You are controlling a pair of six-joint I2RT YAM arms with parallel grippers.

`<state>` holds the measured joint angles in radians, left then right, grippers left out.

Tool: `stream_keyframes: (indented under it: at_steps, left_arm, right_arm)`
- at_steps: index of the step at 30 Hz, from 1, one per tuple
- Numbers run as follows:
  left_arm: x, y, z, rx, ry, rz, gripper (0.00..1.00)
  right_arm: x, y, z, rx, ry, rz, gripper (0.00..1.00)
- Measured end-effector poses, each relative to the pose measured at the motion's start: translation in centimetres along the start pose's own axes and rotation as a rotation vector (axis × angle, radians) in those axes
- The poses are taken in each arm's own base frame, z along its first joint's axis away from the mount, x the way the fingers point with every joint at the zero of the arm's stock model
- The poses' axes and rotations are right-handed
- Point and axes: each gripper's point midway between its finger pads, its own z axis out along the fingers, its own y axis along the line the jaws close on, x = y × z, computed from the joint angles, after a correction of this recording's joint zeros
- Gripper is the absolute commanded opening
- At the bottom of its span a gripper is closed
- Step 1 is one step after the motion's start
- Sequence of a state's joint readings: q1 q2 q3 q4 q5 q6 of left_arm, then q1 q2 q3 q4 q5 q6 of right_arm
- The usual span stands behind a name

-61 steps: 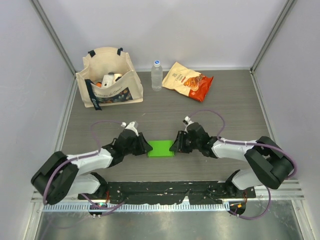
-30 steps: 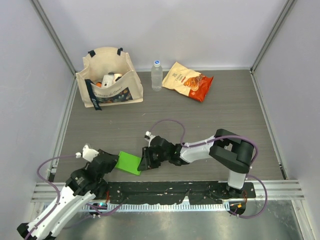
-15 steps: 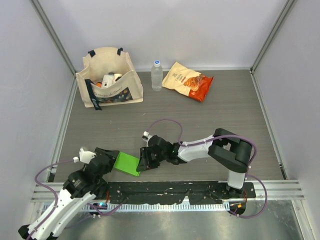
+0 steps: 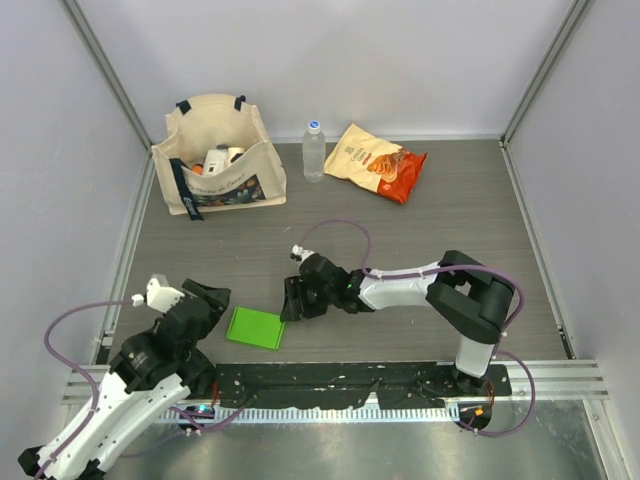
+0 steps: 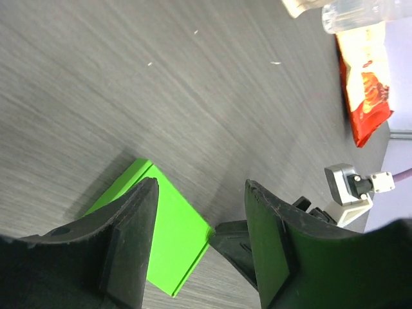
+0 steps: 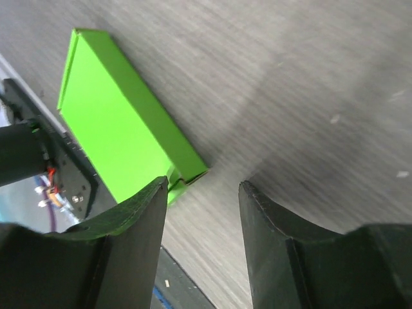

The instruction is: Fold the paper box

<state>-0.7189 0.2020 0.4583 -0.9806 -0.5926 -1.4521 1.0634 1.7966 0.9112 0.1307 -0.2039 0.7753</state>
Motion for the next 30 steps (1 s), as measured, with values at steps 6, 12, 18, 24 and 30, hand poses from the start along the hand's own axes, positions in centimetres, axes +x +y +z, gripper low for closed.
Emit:
stream_keyframes:
  at_steps: [6, 12, 18, 24, 30]
  left_arm:
    - [-1.7, -2.5, -0.6, 0.103, -0.06, 0.123, 0.57]
    - [-2.8, -5.6, -1.7, 0.234, -0.097, 0.244, 0.56]
    - [-4.8, -8.4, -4.4, 0.373, -0.145, 0.255, 0.54]
    - [-5.8, -8.6, -6.1, 0.457, -0.17, 0.19, 0.52]
    - [-5.7, -8.5, -6.1, 0.463, -0.167, 0.183, 0.51]
  right_arm:
    - [-2.8, -0.1, -0.6, 0.077, -0.019, -0.147, 0.58]
    - [-6.4, 4.2, 2.4, -0.053, -0.048, -0.274, 0.57]
    - [-5.0, 4.3, 6.6, -0.154, 0.032, -0.313, 0.52]
    - [-4.0, 6.3, 6.7, -0.266, 0.059, -0.365, 0.49]
    - [-1.8, 7.9, 7.2, -0.345, 0.096, -0.404, 0.45]
